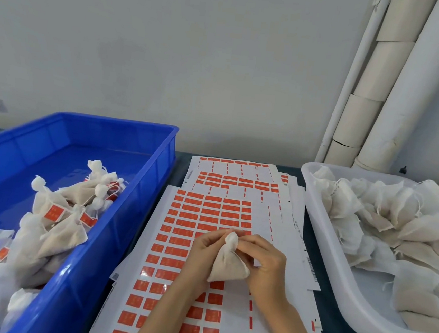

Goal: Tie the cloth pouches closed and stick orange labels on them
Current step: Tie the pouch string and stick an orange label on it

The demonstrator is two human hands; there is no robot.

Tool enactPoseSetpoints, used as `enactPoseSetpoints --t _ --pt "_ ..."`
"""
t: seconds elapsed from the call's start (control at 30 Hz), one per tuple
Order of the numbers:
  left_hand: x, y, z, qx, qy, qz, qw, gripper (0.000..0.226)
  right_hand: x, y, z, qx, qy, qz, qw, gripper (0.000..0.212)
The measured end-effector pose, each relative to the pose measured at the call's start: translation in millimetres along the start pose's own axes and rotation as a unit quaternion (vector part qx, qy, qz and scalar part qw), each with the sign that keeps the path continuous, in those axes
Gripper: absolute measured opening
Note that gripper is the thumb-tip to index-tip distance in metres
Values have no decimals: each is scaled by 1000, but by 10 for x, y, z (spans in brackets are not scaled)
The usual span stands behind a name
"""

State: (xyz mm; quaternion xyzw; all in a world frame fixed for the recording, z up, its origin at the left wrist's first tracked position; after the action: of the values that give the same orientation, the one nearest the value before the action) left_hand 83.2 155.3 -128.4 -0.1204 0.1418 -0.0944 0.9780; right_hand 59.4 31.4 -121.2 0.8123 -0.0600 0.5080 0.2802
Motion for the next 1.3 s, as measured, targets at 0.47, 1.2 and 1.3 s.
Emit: enactPoseSetpoints --t 0.47,1.2,1.3 --pt "-101 -150 7 234 -182 -1 955 45 5 -38 95 10 -119 -6 993 18" --pt "-40 -37 42 190 -177 70 963 29 74 110 122 35 -205 48 977 6" --pt "-39 -24 47 193 -179 78 962 24 78 137 137 24 -203 73 976 7"
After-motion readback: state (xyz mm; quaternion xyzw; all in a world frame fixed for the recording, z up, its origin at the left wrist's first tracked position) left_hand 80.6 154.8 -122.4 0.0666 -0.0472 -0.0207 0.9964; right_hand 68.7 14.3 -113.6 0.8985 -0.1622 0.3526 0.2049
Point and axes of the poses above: each hand's wrist, its own x-axis towards the middle knuckle, its own y-axis out of the back of the hand, z = x × y, the point moved 2 cm from there along x, towards the middle knuckle, and after that the axes turned 15 degrees about y, right-handed, at the moved point
